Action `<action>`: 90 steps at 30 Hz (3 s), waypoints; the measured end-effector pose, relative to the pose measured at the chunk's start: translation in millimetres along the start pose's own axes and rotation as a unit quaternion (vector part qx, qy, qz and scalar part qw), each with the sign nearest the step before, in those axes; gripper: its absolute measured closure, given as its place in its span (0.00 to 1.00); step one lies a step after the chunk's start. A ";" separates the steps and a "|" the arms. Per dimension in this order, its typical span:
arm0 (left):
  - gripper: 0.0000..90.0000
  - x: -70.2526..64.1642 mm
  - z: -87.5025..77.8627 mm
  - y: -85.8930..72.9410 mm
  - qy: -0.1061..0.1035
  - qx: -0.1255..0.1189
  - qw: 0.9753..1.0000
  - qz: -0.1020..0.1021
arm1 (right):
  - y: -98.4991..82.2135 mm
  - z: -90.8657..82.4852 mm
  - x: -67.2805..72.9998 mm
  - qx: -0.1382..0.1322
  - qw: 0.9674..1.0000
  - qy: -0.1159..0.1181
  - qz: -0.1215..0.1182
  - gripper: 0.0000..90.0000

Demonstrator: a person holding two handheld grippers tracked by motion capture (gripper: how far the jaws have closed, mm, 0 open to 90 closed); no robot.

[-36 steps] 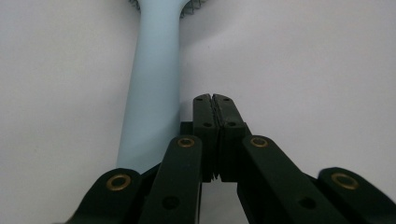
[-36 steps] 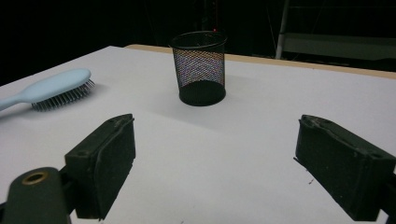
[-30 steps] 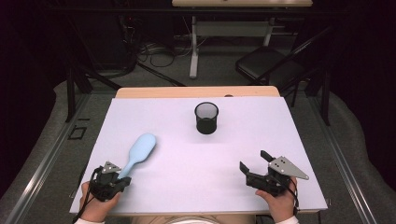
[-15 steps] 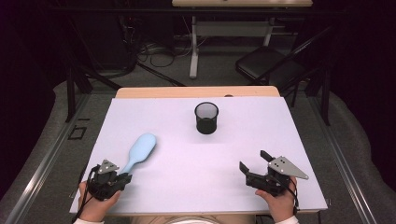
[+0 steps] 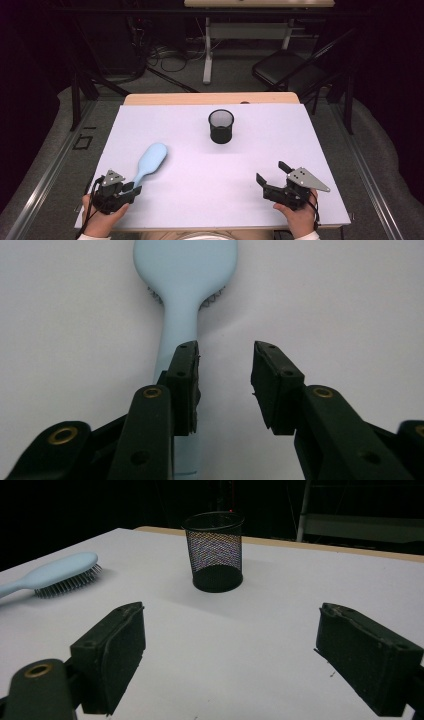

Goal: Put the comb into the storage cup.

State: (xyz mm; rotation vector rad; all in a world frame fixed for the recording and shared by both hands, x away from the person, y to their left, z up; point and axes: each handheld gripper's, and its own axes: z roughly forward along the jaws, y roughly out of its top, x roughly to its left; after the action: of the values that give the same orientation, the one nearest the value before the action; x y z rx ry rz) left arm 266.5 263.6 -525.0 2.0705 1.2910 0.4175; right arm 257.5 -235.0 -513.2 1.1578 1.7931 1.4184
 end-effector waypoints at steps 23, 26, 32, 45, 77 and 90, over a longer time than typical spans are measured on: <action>0.51 17.9 -5.3 0.0 0.005 -0.040 0.999 -0.017 | -0.2 0.1 -0.8 -0.001 1.000 -0.002 0.000 0.14; 0.51 19.7 -5.5 -0.3 0.002 -0.044 0.999 -0.018 | -0.2 0.1 -0.7 -0.003 1.000 -0.002 0.000 0.14; 0.48 22.0 -7.4 0.1 -0.009 -0.056 0.998 -0.025 | -0.3 0.2 -0.9 -0.003 1.000 -0.002 0.001 0.14; 0.35 21.1 -9.9 1.7 -0.020 -0.071 0.997 -0.034 | -0.2 0.2 -1.1 -0.005 1.000 -0.002 0.002 0.14; 0.01 17.7 -6.1 9.0 -0.026 -0.069 0.997 -0.022 | -0.3 0.5 -0.6 -0.003 1.000 -0.003 0.001 0.14; 0.01 21.4 -4.6 22.2 -0.037 -0.045 0.998 -0.027 | -1.0 1.9 -0.8 0.001 1.000 -0.001 0.007 0.14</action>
State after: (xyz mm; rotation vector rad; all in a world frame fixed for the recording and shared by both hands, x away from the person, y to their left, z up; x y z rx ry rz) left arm 288.7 277.4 -508.1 1.9530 1.2593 0.3659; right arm 259.1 -235.0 -514.7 1.1758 1.7889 1.4225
